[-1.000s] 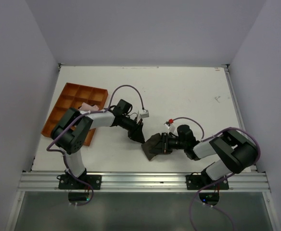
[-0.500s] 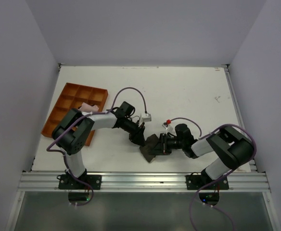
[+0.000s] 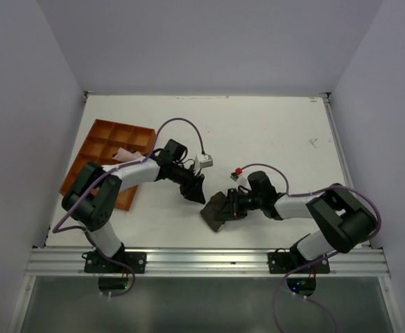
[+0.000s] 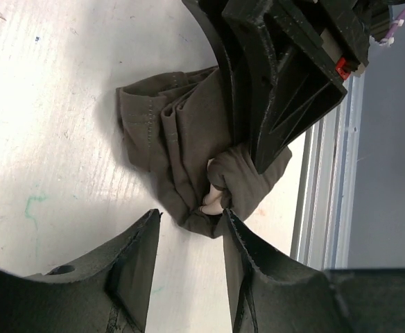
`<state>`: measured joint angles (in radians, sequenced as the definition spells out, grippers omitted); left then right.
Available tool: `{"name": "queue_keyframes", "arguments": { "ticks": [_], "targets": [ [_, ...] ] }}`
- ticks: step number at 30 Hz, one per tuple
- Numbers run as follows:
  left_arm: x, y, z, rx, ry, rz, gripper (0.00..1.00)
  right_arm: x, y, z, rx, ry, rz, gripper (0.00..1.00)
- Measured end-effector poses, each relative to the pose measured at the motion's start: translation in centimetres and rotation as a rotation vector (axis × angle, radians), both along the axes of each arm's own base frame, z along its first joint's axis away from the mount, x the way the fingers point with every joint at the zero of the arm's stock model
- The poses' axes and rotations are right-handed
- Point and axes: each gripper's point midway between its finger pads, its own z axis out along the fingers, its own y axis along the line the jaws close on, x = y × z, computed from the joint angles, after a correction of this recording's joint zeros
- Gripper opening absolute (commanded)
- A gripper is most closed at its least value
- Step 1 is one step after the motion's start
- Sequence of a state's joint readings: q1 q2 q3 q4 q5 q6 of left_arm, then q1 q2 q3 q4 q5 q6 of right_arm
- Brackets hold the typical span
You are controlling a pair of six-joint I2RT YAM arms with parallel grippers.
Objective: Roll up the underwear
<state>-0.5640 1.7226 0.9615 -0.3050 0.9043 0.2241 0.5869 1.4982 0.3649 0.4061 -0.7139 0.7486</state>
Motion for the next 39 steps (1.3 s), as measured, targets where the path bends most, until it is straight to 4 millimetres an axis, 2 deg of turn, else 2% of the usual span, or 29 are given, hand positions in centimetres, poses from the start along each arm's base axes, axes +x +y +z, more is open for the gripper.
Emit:
{"name": "queue_keyframes", "arguments": {
  "ticks": [3,7,14,16,18,19,20,22,25,30,31,33,36,39],
  "targets": [
    [-0.1,0.1,0.2,0.006,-0.005,0.003,0.45,0.3,0.0,-0.1,-0.020,-0.001,0.007,0.01],
    [-0.8,0.2,-0.6,0.032,0.003,-0.001,0.44,0.6,0.2,-0.3,-0.033,0.007,0.011,0.01],
    [-2.3,-0.6,-1.2,0.063,0.006,-0.031,0.40,1.5,0.5,-0.2,-0.065,0.006,0.020,0.02],
    [-2.4,-0.7,-1.4,0.069,0.011,-0.026,0.30,1.7,0.5,-0.2,-0.076,0.002,0.020,0.03],
    [-2.4,-0.6,-1.7,0.079,0.025,-0.017,0.10,1.9,0.5,-0.2,-0.089,0.000,0.017,0.05],
    [-2.4,-0.5,-1.9,0.087,0.033,-0.013,0.03,1.9,0.4,-0.3,-0.095,0.003,0.017,0.10],
    [-2.4,-0.5,-2.1,0.095,0.038,-0.011,0.00,1.9,0.3,-0.3,-0.104,0.005,0.016,0.19],
    [-2.2,-0.5,-2.6,0.108,0.042,-0.006,0.00,2.1,0.2,-0.3,-0.125,-0.001,0.013,0.26],
    [-1.9,-0.7,-2.9,0.117,0.047,0.001,0.00,2.6,-0.4,0.3,-0.166,-0.049,-0.010,0.32],
    [-1.7,-0.7,-3.1,0.130,0.063,0.019,0.00,3.8,-2.0,2.8,-0.240,-0.183,-0.078,0.38],
    [-1.7,-0.8,-3.2,0.131,0.066,0.020,0.00,4.1,-2.2,3.4,-0.251,-0.209,-0.092,0.45],
    [-1.6,-0.8,-3.3,0.134,0.075,0.024,0.00,4.4,-2.5,4.4,-0.271,-0.254,-0.106,0.47],
    [-1.6,-0.9,-3.3,0.137,0.085,0.031,0.00,4.3,-2.7,5.1,-0.328,-0.315,-0.105,0.49],
    [-1.5,-1.0,-3.4,0.138,0.092,0.034,0.00,3.0,-2.5,5.6,-0.396,-0.390,-0.068,0.57]
  ]
}}
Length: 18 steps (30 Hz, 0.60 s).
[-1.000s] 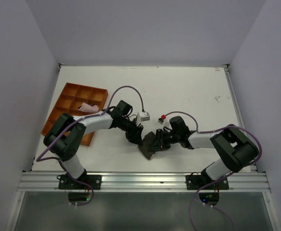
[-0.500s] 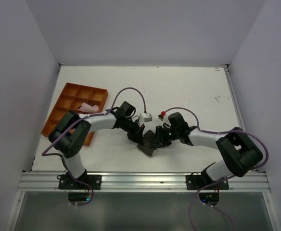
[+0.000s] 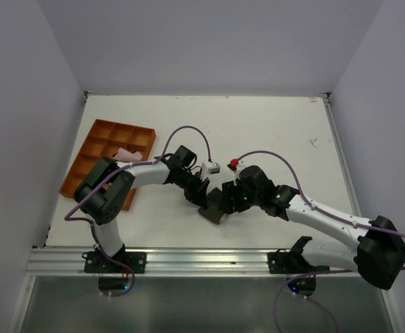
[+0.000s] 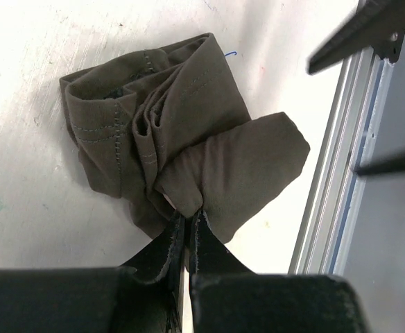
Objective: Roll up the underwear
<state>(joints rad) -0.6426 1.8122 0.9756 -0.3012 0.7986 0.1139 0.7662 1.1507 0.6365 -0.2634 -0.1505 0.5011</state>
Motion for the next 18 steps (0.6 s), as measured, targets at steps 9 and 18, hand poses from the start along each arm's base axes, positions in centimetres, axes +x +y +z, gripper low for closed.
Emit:
{"name": "queue_keyframes", "arguments": {
  "ticks": [9,18],
  "targets": [
    [0.0,-0.1,0.0,0.000,0.008,0.000,0.00,-2.0,3.2,1.8,-0.207,-0.221,0.165,0.67],
    [0.0,-0.1,0.0,0.002,0.010,0.000,0.00,-3.1,5.6,-2.3,-0.497,-0.294,0.336,0.68]
  ]
}}
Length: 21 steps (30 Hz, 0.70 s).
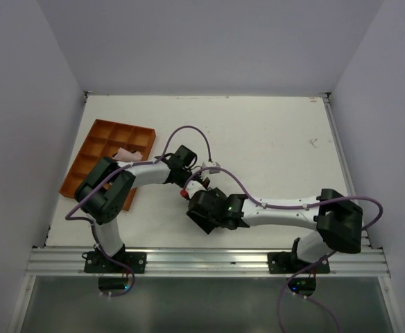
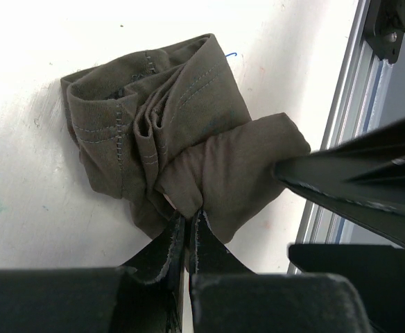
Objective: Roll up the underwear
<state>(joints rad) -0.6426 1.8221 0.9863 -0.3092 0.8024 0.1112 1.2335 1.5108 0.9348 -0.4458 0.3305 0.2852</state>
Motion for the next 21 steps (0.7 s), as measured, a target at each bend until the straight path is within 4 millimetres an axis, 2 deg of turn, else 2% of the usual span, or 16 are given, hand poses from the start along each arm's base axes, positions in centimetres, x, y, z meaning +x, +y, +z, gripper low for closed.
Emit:
{"name": "queue_keyframes", "arguments": {
  "ticks": [4,11,16,17,21],
  "targets": [
    [0.0,0.0,0.0,0.000,0.000,0.000,0.00,0.3,-0.7,-1.1,-0.101,-0.027,0.011,0.69],
    [0.0,-0.1,-0.1,0.001,0.008,-0.001,0.00,-0.2,-1.0,-1.7,-0.173,-0.066,0.062,0.69],
    [0.0,-0.1,-0.1,0.004,0.017,0.004,0.01,0.0,-1.3,-2.8,-0.235,-0.083,0.086,0.65],
    [0.0,-0.1,-0.1,0.004,0.020,0.007,0.04,0.0,-1.5,-3.2,-0.251,-0.085,0.090,0.63],
    [0.0,-0.2,0.0,0.001,0.025,0.010,0.24,0.4,-1.9,-3.8,-0.297,-0.101,0.106,0.44]
  ]
}}
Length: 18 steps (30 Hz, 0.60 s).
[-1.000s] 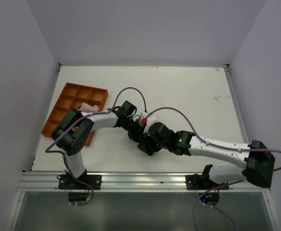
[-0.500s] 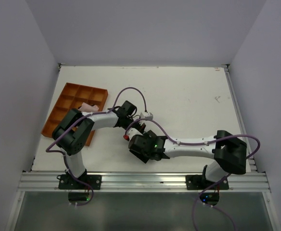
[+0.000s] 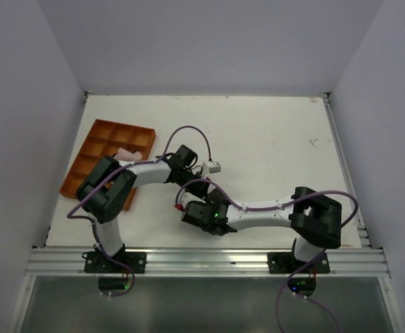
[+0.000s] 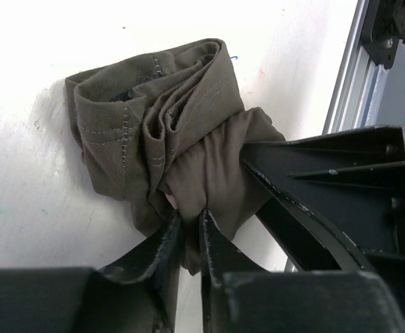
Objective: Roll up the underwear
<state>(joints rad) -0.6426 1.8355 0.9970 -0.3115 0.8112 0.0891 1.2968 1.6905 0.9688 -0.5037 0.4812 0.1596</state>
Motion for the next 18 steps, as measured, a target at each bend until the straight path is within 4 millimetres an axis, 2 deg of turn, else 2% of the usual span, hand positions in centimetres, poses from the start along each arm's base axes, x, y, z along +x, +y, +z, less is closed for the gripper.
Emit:
{"name": "queue_keyframes", "arguments": {
  "ticks": [4,7,10,15,18],
  "targets": [
    [0.4,0.3,0.0,-0.008,0.020,0.013,0.31,0.2,-0.1,0.2,0.000,0.000,0.003,0.32],
    [0.8,0.5,0.1,-0.007,0.033,0.026,0.31,0.4,0.1,0.4,0.026,0.018,-0.006,0.24],
    [1.1,0.6,0.5,-0.015,0.041,0.031,0.31,0.7,0.3,0.7,0.079,0.067,-0.033,0.23],
    [2.7,1.2,1.2,-0.031,0.039,0.068,0.37,1.4,0.6,1.2,0.190,0.157,-0.080,0.22],
    [3.5,1.3,1.5,-0.033,0.027,0.083,0.37,1.3,0.6,1.2,0.244,0.209,-0.097,0.22]
  ]
}}
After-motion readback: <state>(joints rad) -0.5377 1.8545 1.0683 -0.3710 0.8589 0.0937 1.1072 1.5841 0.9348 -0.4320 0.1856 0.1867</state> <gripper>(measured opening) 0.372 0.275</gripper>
